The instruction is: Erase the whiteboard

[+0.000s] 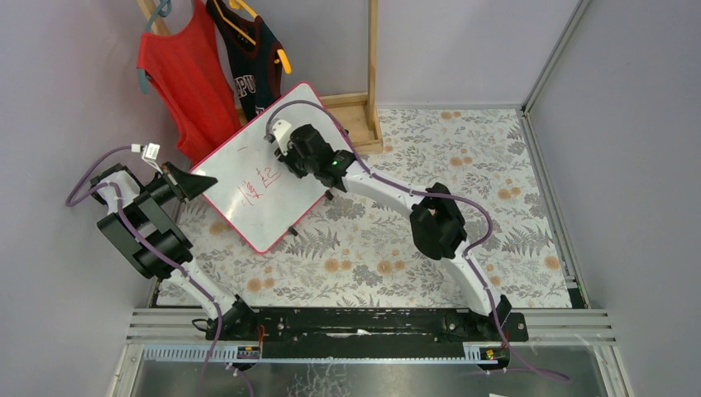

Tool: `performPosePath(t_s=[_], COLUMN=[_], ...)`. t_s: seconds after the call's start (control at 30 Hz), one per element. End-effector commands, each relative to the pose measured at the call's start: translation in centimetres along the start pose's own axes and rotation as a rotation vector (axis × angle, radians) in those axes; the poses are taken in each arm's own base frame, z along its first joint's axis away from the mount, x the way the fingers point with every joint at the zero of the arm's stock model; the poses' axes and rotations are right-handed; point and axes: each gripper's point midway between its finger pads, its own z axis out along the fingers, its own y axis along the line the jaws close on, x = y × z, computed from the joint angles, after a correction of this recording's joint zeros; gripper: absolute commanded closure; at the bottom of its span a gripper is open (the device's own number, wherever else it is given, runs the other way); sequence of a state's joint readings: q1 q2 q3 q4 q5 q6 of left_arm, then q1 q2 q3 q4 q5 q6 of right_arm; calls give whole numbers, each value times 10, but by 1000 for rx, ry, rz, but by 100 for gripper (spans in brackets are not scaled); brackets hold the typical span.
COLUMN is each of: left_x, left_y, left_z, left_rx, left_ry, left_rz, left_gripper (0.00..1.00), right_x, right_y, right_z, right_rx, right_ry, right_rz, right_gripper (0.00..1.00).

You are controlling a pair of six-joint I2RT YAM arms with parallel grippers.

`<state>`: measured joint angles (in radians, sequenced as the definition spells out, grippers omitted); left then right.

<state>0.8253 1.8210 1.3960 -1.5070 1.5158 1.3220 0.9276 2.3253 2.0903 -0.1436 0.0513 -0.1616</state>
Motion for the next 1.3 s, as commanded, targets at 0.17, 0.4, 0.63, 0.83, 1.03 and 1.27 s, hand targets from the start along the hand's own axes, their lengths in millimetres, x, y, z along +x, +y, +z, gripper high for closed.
performPosePath(t_s=[0.17,0.4,0.63,0.83,1.03,1.27], left_x=[31,31,31,31,33,35], left_y=[18,18,17,17,17,17], left_z=[-10,-9,-9,-9,-9,-9], left_rx=[-49,-48,-49,-47,-45,-44], left_ry=[140,139,142,139,140,140], left_rz=[76,80,83,80,76,74], left_gripper=[100,100,100,100,100,100], right_x=[-42,-66,-83,-86,-84,-65], right_y=[-111,-106,-51,6,39,20], right_z=[-24,-30,-23,-18,-21,2], right_rx=[219,170,43,-84,-156,-55], right_ry=[-120,-181,-208,-216,-222,-165], right_rz=[97,130,93,52,40,6], right_gripper=[100,100,100,100,100,100])
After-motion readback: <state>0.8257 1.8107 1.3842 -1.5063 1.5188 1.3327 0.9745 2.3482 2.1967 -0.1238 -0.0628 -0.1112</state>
